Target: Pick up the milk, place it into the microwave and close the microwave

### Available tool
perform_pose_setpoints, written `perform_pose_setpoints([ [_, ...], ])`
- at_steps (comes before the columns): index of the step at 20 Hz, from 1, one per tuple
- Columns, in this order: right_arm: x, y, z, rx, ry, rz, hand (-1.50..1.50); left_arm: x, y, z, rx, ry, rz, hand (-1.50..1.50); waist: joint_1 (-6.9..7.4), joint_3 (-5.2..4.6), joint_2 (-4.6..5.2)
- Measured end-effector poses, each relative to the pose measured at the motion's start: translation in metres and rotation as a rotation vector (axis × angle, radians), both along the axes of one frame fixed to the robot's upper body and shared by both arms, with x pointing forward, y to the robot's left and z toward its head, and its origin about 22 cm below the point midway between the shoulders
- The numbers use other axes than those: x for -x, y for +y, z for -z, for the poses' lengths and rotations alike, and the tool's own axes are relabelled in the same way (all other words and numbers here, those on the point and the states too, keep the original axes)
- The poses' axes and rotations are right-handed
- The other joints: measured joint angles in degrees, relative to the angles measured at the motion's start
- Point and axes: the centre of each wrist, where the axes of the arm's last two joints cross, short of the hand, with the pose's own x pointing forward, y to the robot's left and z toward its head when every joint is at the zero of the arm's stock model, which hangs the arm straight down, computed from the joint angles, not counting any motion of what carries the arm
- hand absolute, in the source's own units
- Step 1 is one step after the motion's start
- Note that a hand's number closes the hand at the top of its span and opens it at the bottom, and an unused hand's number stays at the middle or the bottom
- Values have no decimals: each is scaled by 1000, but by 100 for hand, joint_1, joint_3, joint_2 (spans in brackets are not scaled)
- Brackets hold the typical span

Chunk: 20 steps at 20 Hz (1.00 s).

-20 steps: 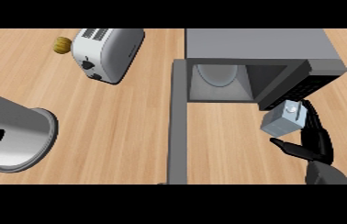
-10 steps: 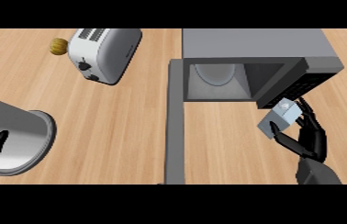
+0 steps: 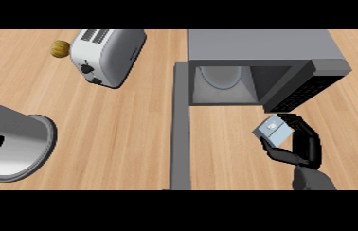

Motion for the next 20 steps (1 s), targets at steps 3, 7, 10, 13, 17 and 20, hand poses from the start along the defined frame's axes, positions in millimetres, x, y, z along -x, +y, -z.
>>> perform_pose_setpoints([
  [3, 5, 10, -9, -8, -31, -67, 150, 5, 1, -3, 6, 2, -1, -150, 5, 1, -7],
  [7, 9, 33, -31, -39, -48, -144, 150, 6, 0, -2, 15, 3, -2, -150, -1, -1, -11],
  [10, 10, 45, -54, -31, -66, -174, 150, 9, 3, -1, 15, 3, 0, -150, 10, -1, -9],
  [13, 10, 60, -77, 8, -73, -173, 150, 9, 7, 6, 22, 0, 4, -150, 18, -1, -5],
  [17, -2, 80, -108, 77, -66, -158, 150, 9, 13, 6, 15, 9, 2, -150, 38, 1, 1],
  [20, -21, 93, -120, 113, -44, -134, 150, 3, 13, 3, 19, 8, -3, -150, 56, 2, 9],
])
